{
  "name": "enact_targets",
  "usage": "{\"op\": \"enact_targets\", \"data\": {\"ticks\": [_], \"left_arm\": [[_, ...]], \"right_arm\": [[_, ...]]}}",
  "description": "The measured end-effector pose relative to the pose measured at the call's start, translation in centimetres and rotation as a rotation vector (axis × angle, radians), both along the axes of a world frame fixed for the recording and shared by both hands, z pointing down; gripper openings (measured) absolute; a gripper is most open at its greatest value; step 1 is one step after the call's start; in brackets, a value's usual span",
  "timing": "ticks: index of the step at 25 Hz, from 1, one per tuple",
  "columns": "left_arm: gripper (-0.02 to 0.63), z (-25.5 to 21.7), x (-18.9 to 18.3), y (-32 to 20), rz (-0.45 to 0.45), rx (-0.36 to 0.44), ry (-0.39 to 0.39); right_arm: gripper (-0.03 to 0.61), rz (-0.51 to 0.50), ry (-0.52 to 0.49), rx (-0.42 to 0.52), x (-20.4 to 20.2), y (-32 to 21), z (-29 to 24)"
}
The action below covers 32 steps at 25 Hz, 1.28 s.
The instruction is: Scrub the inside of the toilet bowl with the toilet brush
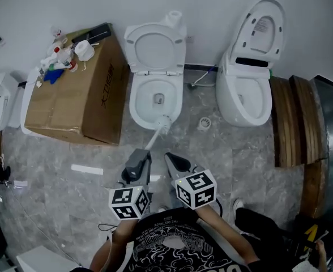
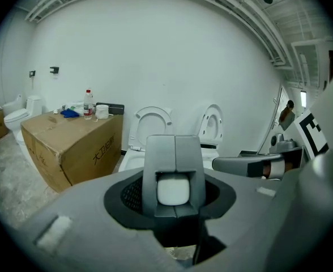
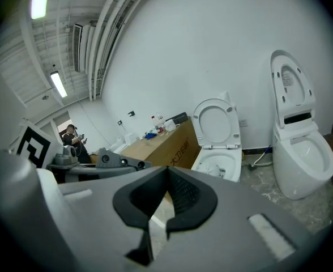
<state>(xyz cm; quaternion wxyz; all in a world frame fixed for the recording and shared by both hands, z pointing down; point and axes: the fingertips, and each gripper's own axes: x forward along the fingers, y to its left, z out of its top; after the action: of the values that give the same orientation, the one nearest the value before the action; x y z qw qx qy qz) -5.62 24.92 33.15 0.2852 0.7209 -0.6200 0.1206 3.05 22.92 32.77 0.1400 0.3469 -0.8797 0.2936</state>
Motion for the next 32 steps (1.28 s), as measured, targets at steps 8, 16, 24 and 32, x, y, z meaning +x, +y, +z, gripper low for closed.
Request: {"op": "enact_targets", "data": {"ticks": [8,16,24,32], "left_arm": [[0.172,1.4,1.6,-5.9,0.006,-0.041,-0.034],[0.173,2.5,1.3,-9.4,0.021,-0.059,-0.053],[0.173,6.6,-2.1,-13.8,0.033,-0.123,-0.026],[0.173,11.3,-4.9,-20.3,0.136,-0.204,0.013]], "right_arm": [[-0.002,-0.02,-0.016,-0.034,1.9,-5.8,1.3],[-0.002,-0.017,-0.009,-0.071,2.0,-8.5,2.6],[-0.002,-0.008,0.03,-0.081,-0.5,-12.8,4.7],[-0.002,0.073,0.069,-0.112,-3.6,-19.2,6.2]]}}
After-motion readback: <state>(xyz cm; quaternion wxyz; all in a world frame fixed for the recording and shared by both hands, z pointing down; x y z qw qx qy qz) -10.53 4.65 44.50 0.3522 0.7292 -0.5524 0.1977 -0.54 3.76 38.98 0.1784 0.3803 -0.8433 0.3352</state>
